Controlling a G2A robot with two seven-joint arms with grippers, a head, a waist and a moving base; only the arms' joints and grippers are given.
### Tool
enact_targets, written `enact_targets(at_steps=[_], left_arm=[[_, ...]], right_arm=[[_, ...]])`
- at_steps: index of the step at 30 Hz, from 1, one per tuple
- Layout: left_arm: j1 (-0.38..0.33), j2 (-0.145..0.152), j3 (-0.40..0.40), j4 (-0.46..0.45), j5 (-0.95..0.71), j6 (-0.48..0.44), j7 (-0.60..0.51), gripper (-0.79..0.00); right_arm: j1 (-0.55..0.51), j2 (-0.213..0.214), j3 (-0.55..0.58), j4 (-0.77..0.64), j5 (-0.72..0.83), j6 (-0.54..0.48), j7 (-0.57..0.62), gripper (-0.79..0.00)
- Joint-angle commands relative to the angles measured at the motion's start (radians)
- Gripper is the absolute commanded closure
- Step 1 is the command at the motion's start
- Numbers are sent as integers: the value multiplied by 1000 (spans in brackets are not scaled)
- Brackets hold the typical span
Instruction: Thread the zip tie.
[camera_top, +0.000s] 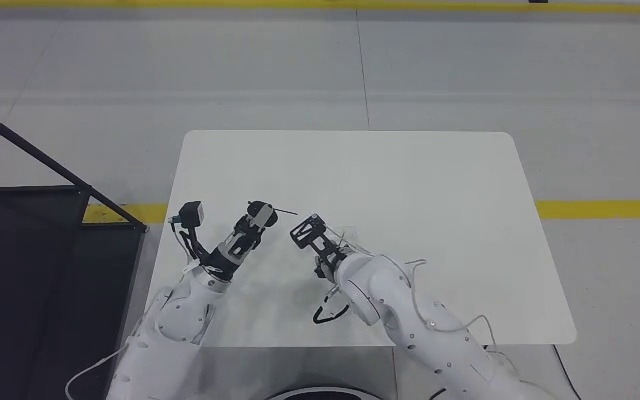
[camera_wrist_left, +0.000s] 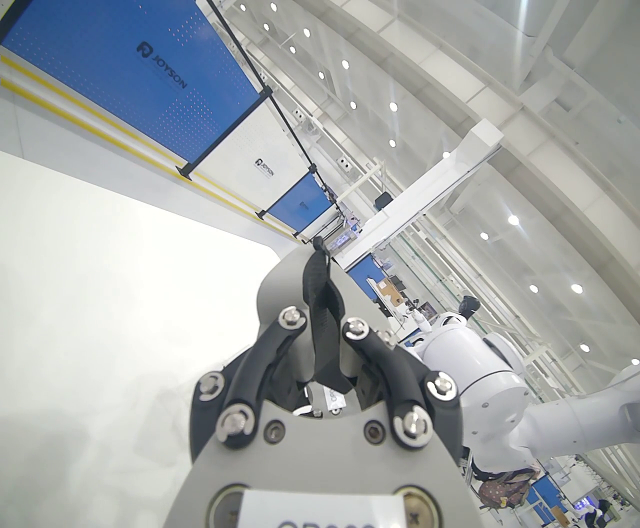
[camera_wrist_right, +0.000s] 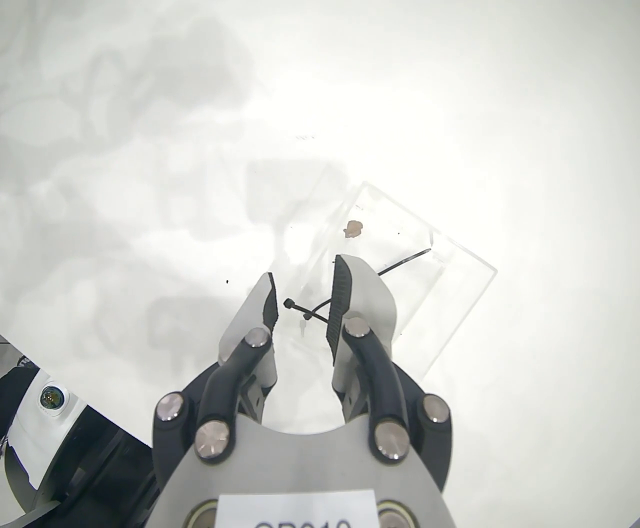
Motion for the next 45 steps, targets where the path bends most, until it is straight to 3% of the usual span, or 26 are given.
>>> enact_targets(at_steps=[1,6,15,18,19,27,35,45], left_arm=[[0,0,0,0,0,0,0,0],[0,0,0,0,0,0,0,0],[0,0,0,0,0,0,0,0],[0,0,0,0,0,0,0,0],[0,0,0,0,0,0,0,0],[0,0,0,0,0,0,0,0],[-6,0,8,-16,-1,25,-28,0],[-90,16,47,13,-10,-39,-290,0]], right_arm=[[-2,-3,3,2,-2,-2,-1,-185],[-9,-7,14,2,-11,-10,-6,-126],[-34,-10,38,-35,-47,-16,-8,-105],[-41,-13,41,-43,-61,-14,-10,-55],[-44,-13,44,-48,-68,-10,-18,-3],[-111,-8,90,-120,-122,5,-109,0],[-266,19,210,-266,-137,-13,-308,0],[-512,57,392,-403,-97,-154,-690,0]])
